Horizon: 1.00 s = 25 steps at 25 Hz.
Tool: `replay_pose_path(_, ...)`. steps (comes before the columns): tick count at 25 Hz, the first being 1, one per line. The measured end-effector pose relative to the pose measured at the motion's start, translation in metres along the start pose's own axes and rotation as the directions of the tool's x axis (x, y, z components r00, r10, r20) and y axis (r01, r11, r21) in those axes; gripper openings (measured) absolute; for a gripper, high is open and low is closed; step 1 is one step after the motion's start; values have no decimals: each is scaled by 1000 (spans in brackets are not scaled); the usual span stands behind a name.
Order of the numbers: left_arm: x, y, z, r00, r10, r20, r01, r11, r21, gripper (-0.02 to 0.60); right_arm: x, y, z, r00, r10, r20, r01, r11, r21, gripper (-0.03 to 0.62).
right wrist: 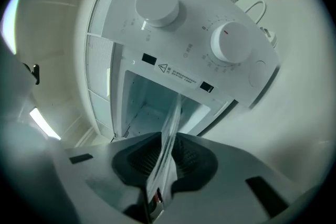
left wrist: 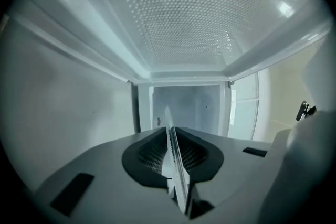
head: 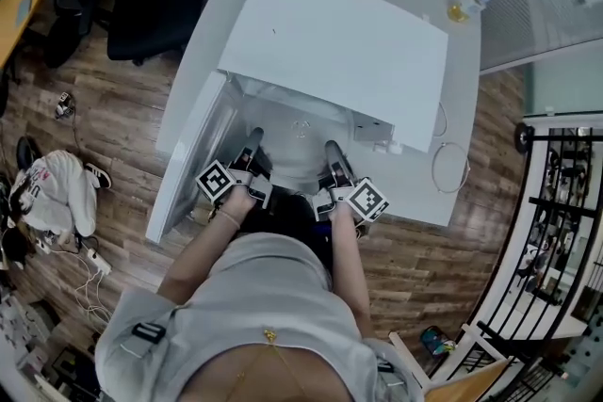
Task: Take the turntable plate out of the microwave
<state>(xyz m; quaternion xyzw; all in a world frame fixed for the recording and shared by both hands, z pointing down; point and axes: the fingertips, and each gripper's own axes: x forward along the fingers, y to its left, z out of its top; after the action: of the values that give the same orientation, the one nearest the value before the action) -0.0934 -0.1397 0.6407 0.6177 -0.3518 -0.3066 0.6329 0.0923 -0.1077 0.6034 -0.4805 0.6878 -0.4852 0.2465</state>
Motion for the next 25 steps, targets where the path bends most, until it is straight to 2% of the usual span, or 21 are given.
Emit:
replay_pose_path(7,-20,-20,-10,997,-22,80,20,999,25,51,-14,3,-1,998,-4,-63,7,999,37,64)
replay_pose_path(9,-28,-23,-13,995,-24,97,21,999,32,51,-18,11,-2,997,30,-72,-28,999,31,64)
replay_pose_path(15,-50,-39,-22,992,-39,120,31,997,71,51,-34,25,-7,992,78,-100,-76,997,30,64)
replay_pose_path(21,-70,-54,-36,989,-69,131,60,996,73,52,-57,42,-11,989,109,-105,-108,994,15,66)
replay_pose_path(25,-86,-64,-43,988,-91,124,79,992,96,51,-73,48,-18,988,104,-118,-103,995,15,66)
